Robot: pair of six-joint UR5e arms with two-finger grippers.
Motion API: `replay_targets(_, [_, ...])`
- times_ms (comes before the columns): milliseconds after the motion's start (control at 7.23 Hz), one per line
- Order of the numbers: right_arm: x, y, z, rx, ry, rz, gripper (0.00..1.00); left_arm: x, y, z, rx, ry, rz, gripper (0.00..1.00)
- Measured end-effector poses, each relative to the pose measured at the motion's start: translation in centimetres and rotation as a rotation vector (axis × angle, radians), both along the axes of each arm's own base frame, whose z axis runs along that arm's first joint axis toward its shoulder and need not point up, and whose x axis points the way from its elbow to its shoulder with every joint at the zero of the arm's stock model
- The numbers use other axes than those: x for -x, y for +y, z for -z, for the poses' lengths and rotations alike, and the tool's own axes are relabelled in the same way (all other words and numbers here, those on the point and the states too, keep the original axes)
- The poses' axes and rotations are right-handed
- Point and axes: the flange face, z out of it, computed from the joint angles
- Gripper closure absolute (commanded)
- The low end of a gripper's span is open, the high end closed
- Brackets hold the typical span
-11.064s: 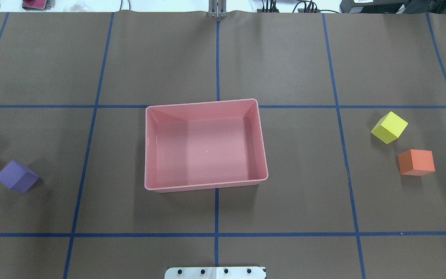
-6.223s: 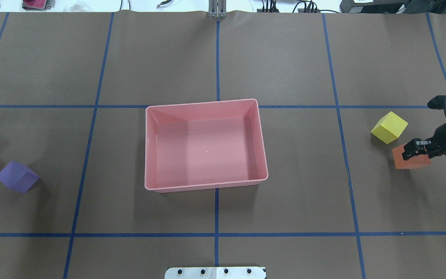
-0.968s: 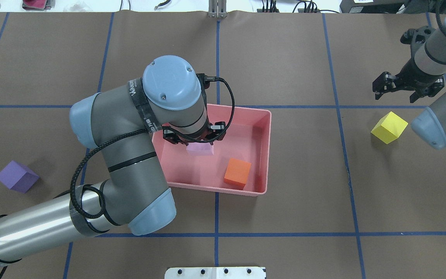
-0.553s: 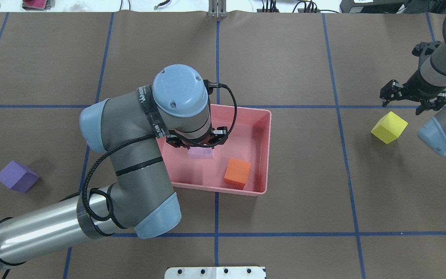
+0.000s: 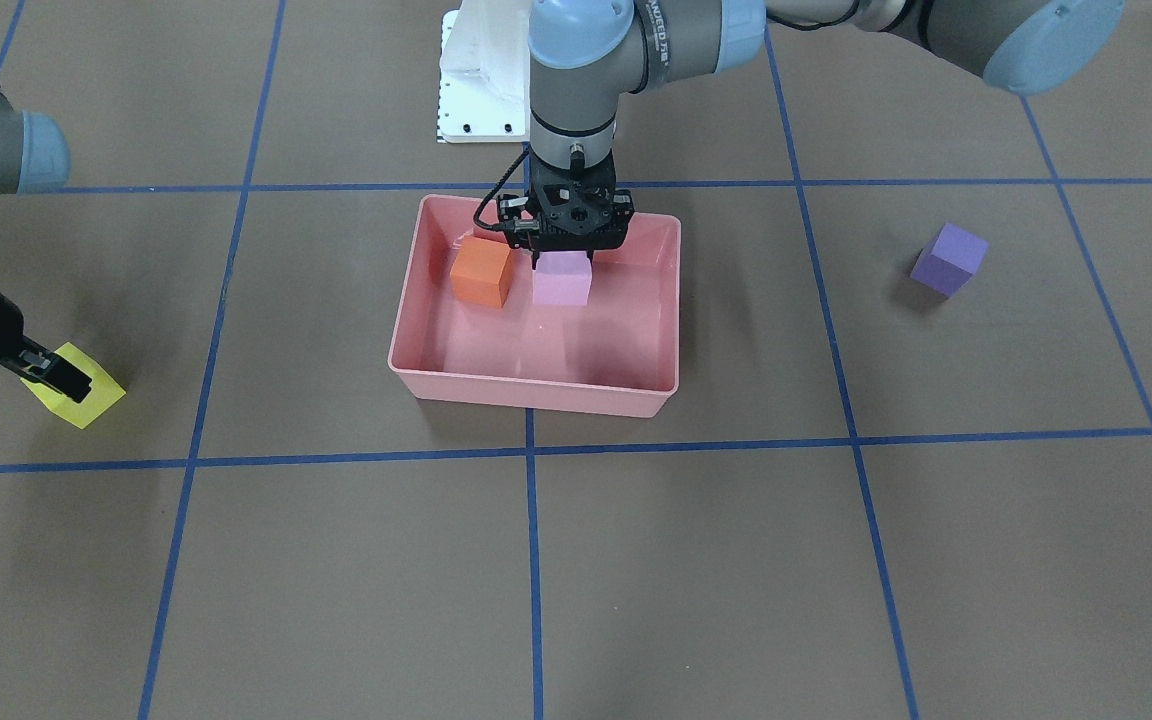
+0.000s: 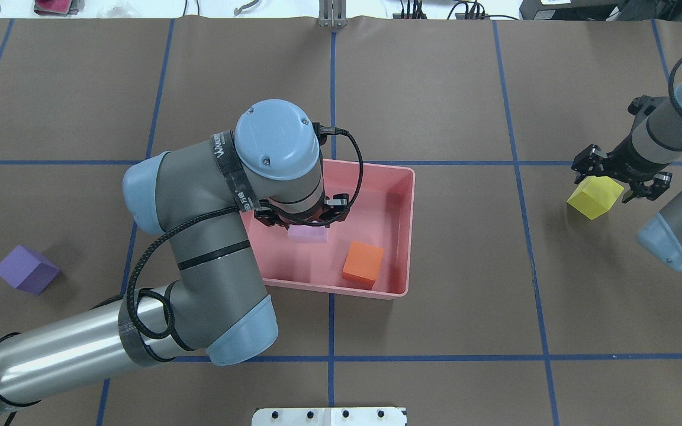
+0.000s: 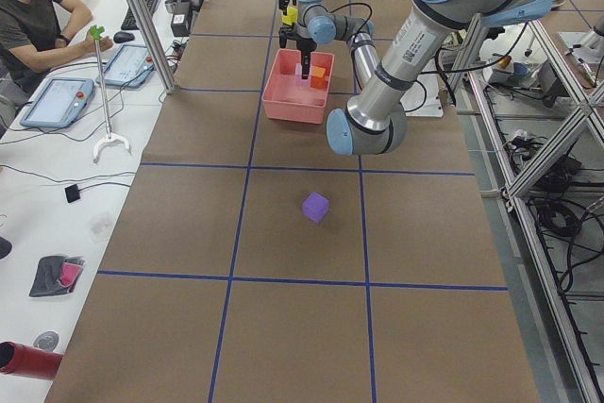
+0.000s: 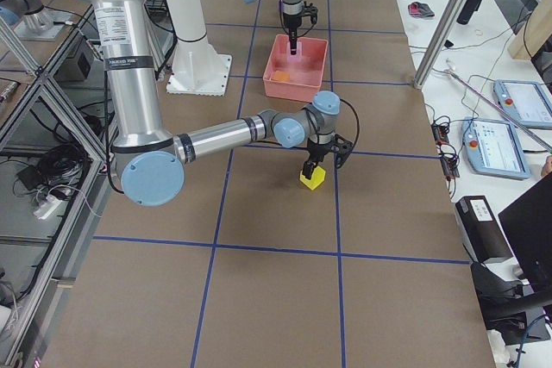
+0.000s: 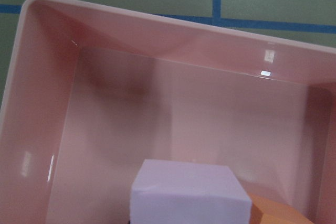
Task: Place blocks into pink bin with both arms
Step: 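Carry the pink cube into the bin while the right gripper reaches yellow cube, then release the pink cube with the left gripper while the right lifts yellow cube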
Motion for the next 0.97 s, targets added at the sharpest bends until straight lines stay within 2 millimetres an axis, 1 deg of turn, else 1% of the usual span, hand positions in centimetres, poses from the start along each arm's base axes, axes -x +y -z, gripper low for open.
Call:
replay_targets(138, [0.5,0.4,-0.3,0.009,0.003,-0.002,0.01,0.0,0.0,0.0,0.000,0.000,0.001,0.07])
replay_targets(415, [0.5,0.9,-0.8,0.010,0.005,0.000,0.07,0.1,0.0,0.1,0.006,0.001,0.013,0.07])
replay_targets(553, [0.4,1.1,-1.1,0.013,0.007,0.001,0.20,0.2,0.0,0.2,0.010,0.003,0.020,0.07])
replay_targets(691, [0.3,1.3,-1.3,0.016,0.009,0.001,0.38,0.3,0.0,0.3,0.011,0.005,0.025,0.07])
replay_targets(830, [0.3,1.3,-1.4,0.019,0.010,-0.001,0.69,1.0,-0.2,0.8,0.005,0.017,0.032,0.07])
replay_targets(968, [0.4,1.3,-1.4,0.022,0.011,-0.004,1.00,2.8,-0.6,1.3,-0.015,0.036,0.040,0.07])
